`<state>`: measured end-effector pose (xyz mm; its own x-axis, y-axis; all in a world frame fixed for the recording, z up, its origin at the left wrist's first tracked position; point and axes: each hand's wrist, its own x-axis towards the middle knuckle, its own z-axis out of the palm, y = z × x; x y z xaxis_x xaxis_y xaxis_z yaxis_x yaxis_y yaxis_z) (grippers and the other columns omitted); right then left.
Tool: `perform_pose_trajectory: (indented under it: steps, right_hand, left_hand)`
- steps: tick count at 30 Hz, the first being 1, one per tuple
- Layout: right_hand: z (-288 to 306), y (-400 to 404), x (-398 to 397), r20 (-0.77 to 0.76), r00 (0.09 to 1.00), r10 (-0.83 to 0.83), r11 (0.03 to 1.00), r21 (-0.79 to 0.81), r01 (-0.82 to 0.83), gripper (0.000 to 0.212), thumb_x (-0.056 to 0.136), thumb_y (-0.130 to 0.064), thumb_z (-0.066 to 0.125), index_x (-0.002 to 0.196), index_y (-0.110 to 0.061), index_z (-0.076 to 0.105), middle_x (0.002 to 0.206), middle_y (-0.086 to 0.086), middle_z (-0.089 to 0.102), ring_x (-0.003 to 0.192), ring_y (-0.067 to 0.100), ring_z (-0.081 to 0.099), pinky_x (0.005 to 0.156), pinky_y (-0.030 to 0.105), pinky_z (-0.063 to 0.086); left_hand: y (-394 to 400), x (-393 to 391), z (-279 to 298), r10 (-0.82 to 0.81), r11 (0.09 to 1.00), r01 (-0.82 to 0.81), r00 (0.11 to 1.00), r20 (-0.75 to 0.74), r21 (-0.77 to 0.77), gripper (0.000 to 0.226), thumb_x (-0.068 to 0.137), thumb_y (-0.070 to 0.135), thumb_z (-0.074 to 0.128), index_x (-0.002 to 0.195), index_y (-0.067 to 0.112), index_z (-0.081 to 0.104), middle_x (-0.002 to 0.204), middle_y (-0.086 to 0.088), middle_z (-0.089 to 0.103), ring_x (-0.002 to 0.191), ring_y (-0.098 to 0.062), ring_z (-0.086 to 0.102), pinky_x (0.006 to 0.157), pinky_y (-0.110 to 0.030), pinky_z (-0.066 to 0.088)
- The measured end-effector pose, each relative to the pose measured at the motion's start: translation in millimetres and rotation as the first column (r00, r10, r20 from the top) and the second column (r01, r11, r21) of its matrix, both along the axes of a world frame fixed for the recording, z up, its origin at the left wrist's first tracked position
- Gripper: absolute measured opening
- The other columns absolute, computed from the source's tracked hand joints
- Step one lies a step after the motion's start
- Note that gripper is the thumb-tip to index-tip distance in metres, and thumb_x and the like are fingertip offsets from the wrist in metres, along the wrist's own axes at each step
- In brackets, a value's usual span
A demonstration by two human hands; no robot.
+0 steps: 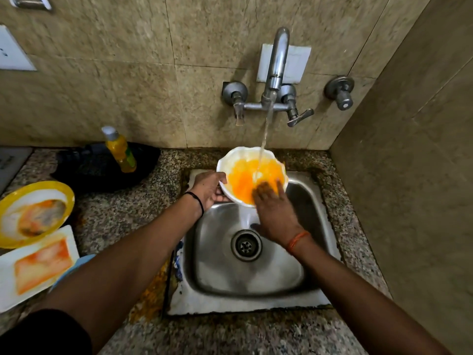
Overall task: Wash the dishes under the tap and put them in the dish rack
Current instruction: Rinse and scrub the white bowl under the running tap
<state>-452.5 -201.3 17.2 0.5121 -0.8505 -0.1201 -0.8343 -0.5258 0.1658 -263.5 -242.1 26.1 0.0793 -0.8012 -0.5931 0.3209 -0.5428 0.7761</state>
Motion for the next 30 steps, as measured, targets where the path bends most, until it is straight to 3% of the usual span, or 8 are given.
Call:
perform_pose_trajectory:
  steps: [3, 7, 11, 15, 19, 21, 26, 30]
  right_hand:
    - [4, 5, -3, 0.065, 0.998, 0.008, 0.994, 0.112, -0.015, 0.080, 0.086, -0.049, 0.060, 0.152, -0.023, 0.022, 0.160, 0.004, 0.024, 0.148, 0.022, 0.019, 0.121, 0.049, 0.004]
    - [8, 2, -2, -0.095, 0.979, -0.179, 0.984, 0.002, 0.180, 0.079, 0.089, -0.036, 0.056, 0.151, -0.005, 0.018, 0.157, 0.019, 0.023, 0.149, 0.034, 0.012, 0.120, 0.054, -0.001]
    - [-1, 12, 8, 0.210, 0.974, -0.090, 0.963, 0.267, 0.032, 0.088, 0.083, -0.039, 0.068, 0.153, -0.016, 0.019, 0.160, 0.009, 0.022, 0.149, 0.025, 0.018, 0.120, 0.037, 0.012]
    - [5, -6, -17, -0.024, 0.989, -0.149, 0.989, 0.022, 0.149, 0.081, 0.087, -0.033, 0.060, 0.153, -0.019, 0.016, 0.160, 0.011, 0.019, 0.150, 0.026, 0.012, 0.121, 0.051, 0.001]
    - [-5, 5, 2, 0.194, 0.979, 0.069, 0.992, 0.091, -0.088, 0.059, 0.090, -0.036, 0.057, 0.145, -0.027, 0.038, 0.153, 0.000, 0.039, 0.142, 0.021, 0.033, 0.118, 0.040, 0.018]
    - [1, -2, -11, 0.274, 0.957, 0.096, 0.993, 0.035, -0.110, 0.048, 0.091, -0.035, 0.056, 0.139, -0.031, 0.049, 0.147, -0.007, 0.048, 0.138, 0.016, 0.040, 0.120, 0.039, 0.016]
    - [23, -32, -38, 0.217, 0.955, 0.204, 0.972, -0.162, -0.171, 0.030, 0.090, -0.031, 0.060, 0.117, -0.019, 0.069, 0.123, 0.001, 0.067, 0.127, 0.019, 0.054, 0.121, 0.042, 0.017]
    - [44, -40, -32, 0.335, 0.915, 0.225, 0.971, -0.159, -0.180, 0.025, 0.084, -0.037, 0.067, 0.101, -0.020, 0.071, 0.101, 0.005, 0.073, 0.099, 0.026, 0.067, 0.097, 0.039, 0.049]
  left_hand:
    - [0, -1, -5, -0.038, 0.999, 0.037, 0.999, 0.032, 0.010, 0.029, 0.080, 0.000, 0.049, 0.107, 0.005, 0.057, 0.091, -0.015, 0.065, 0.074, -0.028, 0.064, 0.062, -0.038, 0.057]
    - [2, -6, -8, -0.044, 0.999, 0.043, 0.998, 0.037, 0.007, 0.032, 0.081, 0.001, 0.050, 0.112, 0.006, 0.057, 0.096, -0.016, 0.066, 0.077, -0.029, 0.065, 0.067, -0.041, 0.057]
    - [4, -4, -9, -0.036, 0.999, 0.037, 0.996, 0.081, -0.003, 0.034, 0.075, 0.000, 0.052, 0.107, 0.008, 0.061, 0.090, -0.016, 0.066, 0.076, -0.030, 0.065, 0.066, -0.040, 0.058]
    - [7, 0, -13, -0.011, 1.000, 0.011, 0.999, 0.043, 0.000, 0.029, 0.077, -0.001, 0.053, 0.105, 0.005, 0.059, 0.086, -0.013, 0.067, 0.073, -0.029, 0.066, 0.059, -0.037, 0.057]
    - [10, 6, -15, -0.024, 1.000, 0.024, 0.999, 0.021, 0.004, 0.019, 0.079, 0.001, 0.052, 0.095, 0.007, 0.061, 0.083, -0.012, 0.067, 0.071, -0.027, 0.066, 0.051, -0.033, 0.057]
    - [9, 16, -16, -0.067, 0.998, 0.067, 0.998, -0.005, 0.010, 0.014, 0.082, 0.004, 0.050, 0.090, 0.010, 0.060, 0.084, -0.010, 0.067, 0.073, -0.025, 0.065, 0.053, -0.032, 0.058]
    - [4, 39, -13, -0.174, 0.985, 0.174, 0.983, -0.051, 0.010, 0.016, 0.086, 0.009, 0.047, 0.096, 0.012, 0.059, 0.082, -0.007, 0.073, 0.076, -0.023, 0.070, 0.066, -0.037, 0.058]
    - [0, 38, -8, -0.140, 0.990, 0.141, 0.989, -0.051, 0.017, 0.021, 0.091, 0.023, 0.051, 0.105, 0.008, 0.056, 0.081, -0.010, 0.073, 0.075, -0.024, 0.070, 0.063, -0.037, 0.061]
